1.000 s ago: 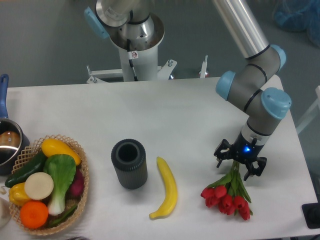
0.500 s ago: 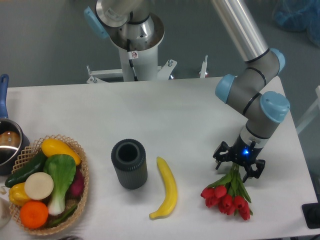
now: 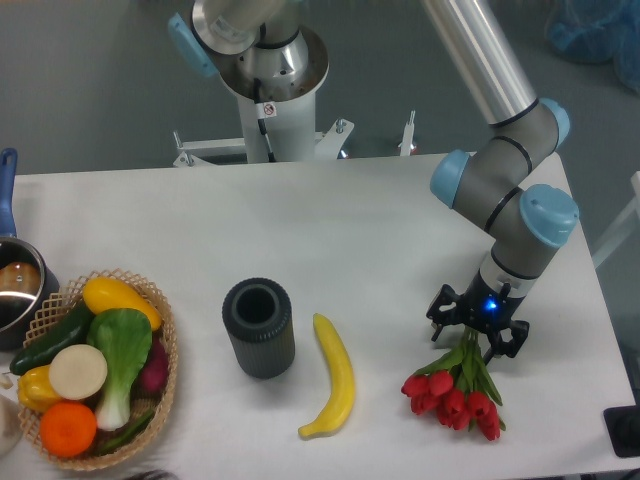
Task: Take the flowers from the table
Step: 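Close the gripper around the tulip stems above the blooms, then lift the gripped tulip bouquet up off the table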
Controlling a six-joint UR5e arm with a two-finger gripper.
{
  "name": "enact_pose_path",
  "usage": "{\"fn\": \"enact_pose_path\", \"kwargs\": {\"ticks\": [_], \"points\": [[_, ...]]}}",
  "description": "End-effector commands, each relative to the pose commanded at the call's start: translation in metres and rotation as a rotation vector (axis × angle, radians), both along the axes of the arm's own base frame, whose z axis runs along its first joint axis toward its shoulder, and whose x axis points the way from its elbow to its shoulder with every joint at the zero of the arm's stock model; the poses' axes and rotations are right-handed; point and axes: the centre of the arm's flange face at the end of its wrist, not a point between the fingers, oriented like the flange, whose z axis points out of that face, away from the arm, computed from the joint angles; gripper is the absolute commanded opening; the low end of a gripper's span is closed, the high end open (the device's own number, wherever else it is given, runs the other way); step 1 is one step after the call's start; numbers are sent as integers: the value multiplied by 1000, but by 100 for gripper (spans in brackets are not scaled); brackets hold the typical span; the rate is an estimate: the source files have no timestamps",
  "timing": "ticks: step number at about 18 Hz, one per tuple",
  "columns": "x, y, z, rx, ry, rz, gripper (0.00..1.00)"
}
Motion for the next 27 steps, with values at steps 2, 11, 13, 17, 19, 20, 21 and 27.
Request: {"fn": "enact_pose_path", "kwargs": {"ticks": [2, 11, 13, 17, 19, 20, 21, 27], "points": [[0, 0, -1, -1, -1, 0, 62], [2, -6, 10, 7, -2, 24, 36], [2, -6, 13, 7, -9, 45, 31], [4, -6, 14, 8, -12, 52, 28], [5, -7, 22, 12, -2, 52, 28], [5, -7, 28, 15, 6, 53, 28], [5, -8, 41, 21, 19, 66, 28], [3, -23, 111, 87, 84, 133, 28]]}}
